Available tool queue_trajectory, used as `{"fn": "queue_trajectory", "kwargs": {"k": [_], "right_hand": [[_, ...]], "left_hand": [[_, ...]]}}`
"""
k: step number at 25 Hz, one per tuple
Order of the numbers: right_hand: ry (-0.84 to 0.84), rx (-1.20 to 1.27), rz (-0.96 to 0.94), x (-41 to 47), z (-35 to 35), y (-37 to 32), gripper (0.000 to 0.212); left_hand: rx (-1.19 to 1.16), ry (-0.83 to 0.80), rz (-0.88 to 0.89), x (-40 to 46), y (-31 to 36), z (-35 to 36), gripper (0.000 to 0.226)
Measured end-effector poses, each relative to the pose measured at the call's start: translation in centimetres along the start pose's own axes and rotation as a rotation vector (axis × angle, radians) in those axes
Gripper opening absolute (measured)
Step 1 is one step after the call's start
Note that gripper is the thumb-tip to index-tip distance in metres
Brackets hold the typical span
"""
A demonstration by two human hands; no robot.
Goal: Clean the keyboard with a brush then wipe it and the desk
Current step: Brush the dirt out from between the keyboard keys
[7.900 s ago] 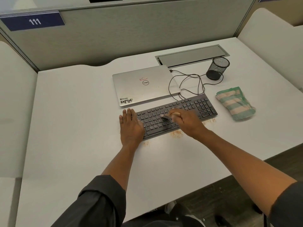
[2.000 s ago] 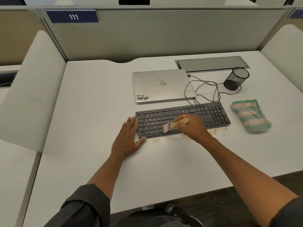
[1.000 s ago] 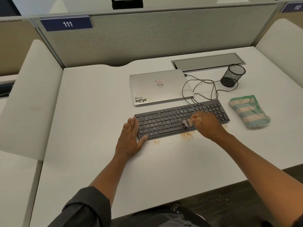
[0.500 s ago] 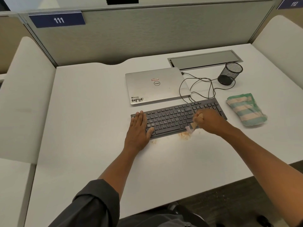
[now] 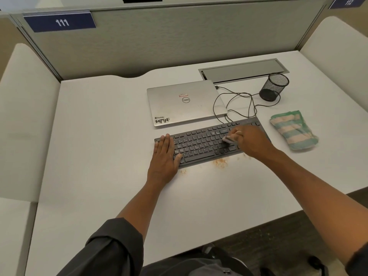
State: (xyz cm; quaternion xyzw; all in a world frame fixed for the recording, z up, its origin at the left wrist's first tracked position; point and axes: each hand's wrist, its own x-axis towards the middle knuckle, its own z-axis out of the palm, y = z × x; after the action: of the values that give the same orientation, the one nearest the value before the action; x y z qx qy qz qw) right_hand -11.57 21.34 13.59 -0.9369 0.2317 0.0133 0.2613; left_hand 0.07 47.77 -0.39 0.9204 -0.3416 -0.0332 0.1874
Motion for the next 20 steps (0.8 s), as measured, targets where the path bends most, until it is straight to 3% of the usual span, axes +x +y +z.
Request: {"fn": "queue_trajectory", "kwargs": {"k": [5,10,16,20], "right_hand": [[-0.161,0.027,-0.078,-0.9,1.6,-0.3,0.016],[-0.023,0.100,-0.097,0.6,1.1,-1.3,0.016],[-0.325,-0.057,-0.146,0.3,0.1,-0.9,0.029],[-0.230,-0.007,-0.119,-0.6,0.0,0.2,0.027]], "left_hand": [[0.000,-0.003,-0.001,0.0,0.0,0.0,0.081],[-0.004,-0.004,-0.006,0.0,0.0,0.1,0.081],[0.003,-0.009,-0.009,0.0,0.0,0.1,0.081],[0.011,-0.009,-0.002,0.1,-0.1,0.2,0.081]]}}
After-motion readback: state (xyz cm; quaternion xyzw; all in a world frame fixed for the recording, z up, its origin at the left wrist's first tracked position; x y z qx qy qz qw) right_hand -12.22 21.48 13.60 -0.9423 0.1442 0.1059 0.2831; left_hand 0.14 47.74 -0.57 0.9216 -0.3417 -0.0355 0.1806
